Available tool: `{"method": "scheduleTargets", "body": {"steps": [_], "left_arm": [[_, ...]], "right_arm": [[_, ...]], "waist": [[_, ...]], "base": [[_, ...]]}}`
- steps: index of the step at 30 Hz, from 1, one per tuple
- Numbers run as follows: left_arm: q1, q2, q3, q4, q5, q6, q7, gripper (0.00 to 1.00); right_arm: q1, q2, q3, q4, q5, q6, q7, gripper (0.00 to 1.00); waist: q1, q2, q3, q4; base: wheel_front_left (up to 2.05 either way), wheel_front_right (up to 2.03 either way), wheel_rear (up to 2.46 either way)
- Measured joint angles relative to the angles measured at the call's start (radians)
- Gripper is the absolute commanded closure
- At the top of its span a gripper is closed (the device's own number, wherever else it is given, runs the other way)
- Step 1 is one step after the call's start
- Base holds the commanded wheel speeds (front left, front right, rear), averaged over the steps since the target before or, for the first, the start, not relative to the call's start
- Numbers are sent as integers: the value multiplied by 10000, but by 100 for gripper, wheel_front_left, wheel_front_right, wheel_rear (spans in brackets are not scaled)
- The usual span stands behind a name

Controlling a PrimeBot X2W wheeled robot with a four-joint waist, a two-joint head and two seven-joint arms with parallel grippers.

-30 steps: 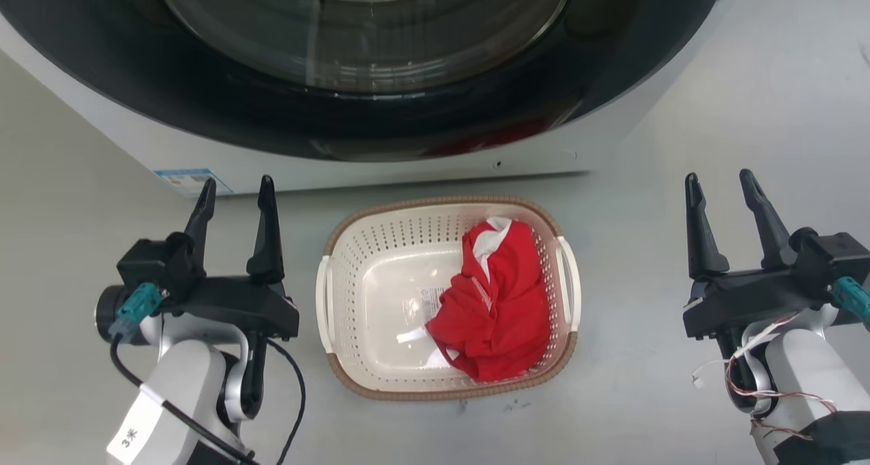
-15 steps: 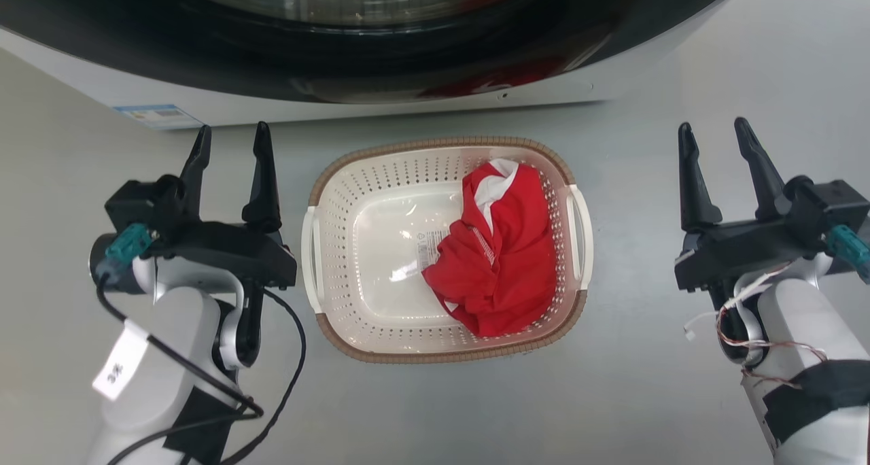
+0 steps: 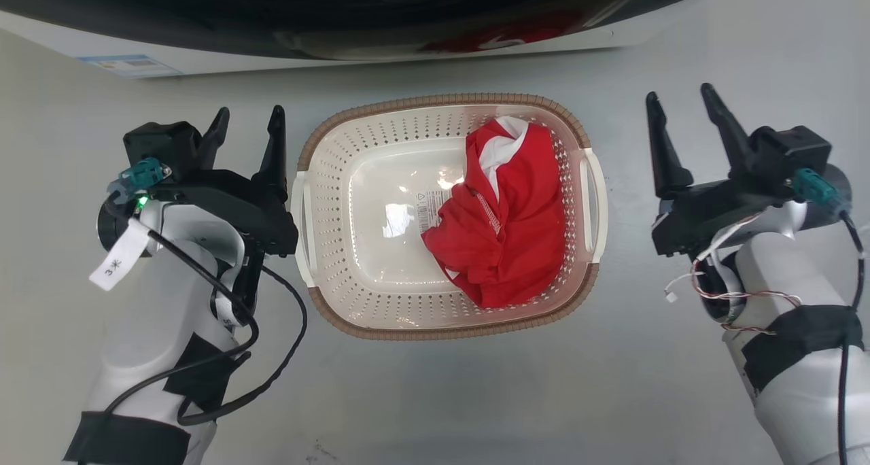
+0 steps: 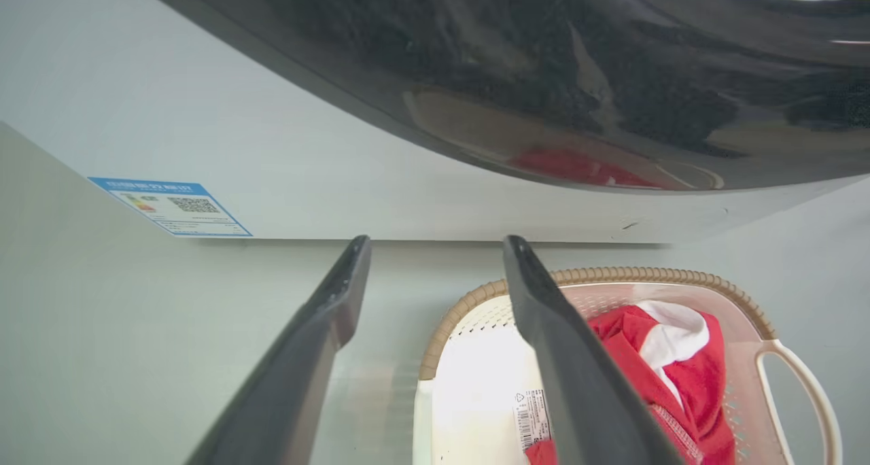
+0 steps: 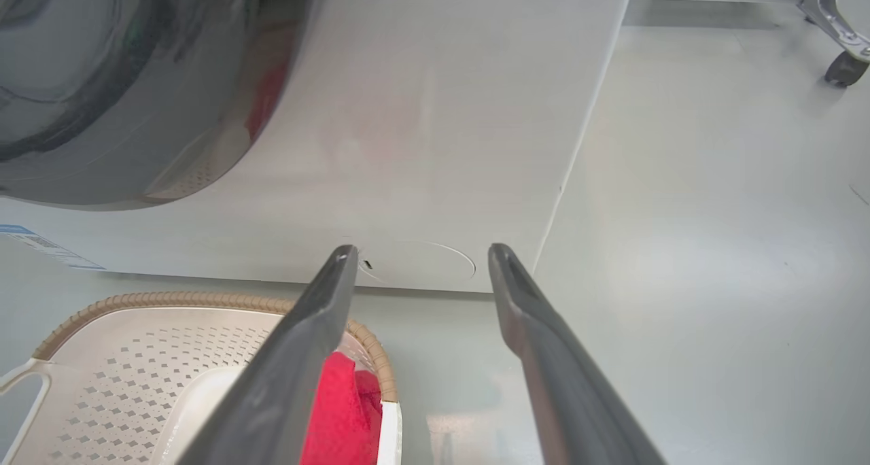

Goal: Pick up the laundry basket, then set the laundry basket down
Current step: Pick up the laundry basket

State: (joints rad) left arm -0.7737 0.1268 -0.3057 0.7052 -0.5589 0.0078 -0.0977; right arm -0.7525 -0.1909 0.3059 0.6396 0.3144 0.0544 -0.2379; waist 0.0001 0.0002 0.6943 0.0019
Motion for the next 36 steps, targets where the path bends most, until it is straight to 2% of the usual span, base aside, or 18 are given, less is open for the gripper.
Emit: {"method": "scheduleTargets", "body": {"steps": [18,36], "left_arm": [[-453,-276,-84,1994,-403,-610,757,0],[-1212,-364,-144,3204,-537,-798,1076,0]], "right_arm": [[-652,765,598,2169,-56,311,92,0],[-1552,999,940,3450,-54,508,88,0]], "waist": [[-1,-1,829,-141],[-1,-1,1947,-279]], "base": [[0,0,0],[0,0,0]]}}
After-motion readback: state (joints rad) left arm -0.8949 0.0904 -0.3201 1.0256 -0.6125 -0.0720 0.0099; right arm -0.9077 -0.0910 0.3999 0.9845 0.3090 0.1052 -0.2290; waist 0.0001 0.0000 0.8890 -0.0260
